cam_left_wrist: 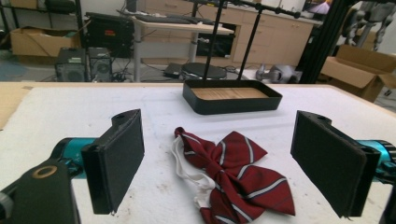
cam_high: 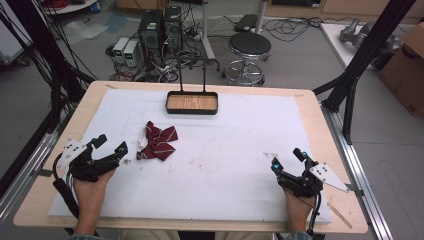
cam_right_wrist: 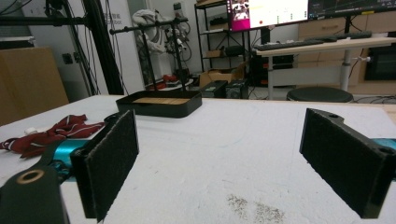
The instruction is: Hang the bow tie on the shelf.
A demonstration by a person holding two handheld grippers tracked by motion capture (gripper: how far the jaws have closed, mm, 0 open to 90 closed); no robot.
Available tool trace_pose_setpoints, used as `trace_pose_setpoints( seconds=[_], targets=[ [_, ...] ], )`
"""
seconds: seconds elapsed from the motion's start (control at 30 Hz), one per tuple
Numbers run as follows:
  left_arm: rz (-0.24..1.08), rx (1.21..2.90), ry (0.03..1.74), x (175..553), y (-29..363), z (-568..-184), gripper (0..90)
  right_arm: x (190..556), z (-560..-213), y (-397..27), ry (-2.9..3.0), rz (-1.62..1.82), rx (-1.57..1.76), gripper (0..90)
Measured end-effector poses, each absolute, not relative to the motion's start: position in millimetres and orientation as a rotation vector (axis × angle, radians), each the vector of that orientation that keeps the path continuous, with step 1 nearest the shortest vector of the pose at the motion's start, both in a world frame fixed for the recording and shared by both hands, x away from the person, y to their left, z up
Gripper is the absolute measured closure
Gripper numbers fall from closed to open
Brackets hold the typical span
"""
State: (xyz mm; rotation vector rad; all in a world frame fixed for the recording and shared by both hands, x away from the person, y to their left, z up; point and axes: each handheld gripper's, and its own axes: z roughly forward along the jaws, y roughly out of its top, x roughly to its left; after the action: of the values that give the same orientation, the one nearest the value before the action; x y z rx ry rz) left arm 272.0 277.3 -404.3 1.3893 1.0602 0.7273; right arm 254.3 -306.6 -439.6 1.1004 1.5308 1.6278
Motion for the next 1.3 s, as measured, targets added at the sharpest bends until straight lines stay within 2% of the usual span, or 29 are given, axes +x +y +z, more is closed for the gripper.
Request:
trace_pose_setpoints(
  seconds=[0.67,1.3],
  targets=[
    [0.713,1.397,1.055,272.5,274.1,-405.0,18.1,255.2,-439.3,-305.0,1.541,1.614,1.112,10.8],
    [0.679,1.417,1.056,280.7,266.5,-407.8,22.4,255.9,-439.4,-305.2,1.542,1.615,1.108,10.8]
  ],
)
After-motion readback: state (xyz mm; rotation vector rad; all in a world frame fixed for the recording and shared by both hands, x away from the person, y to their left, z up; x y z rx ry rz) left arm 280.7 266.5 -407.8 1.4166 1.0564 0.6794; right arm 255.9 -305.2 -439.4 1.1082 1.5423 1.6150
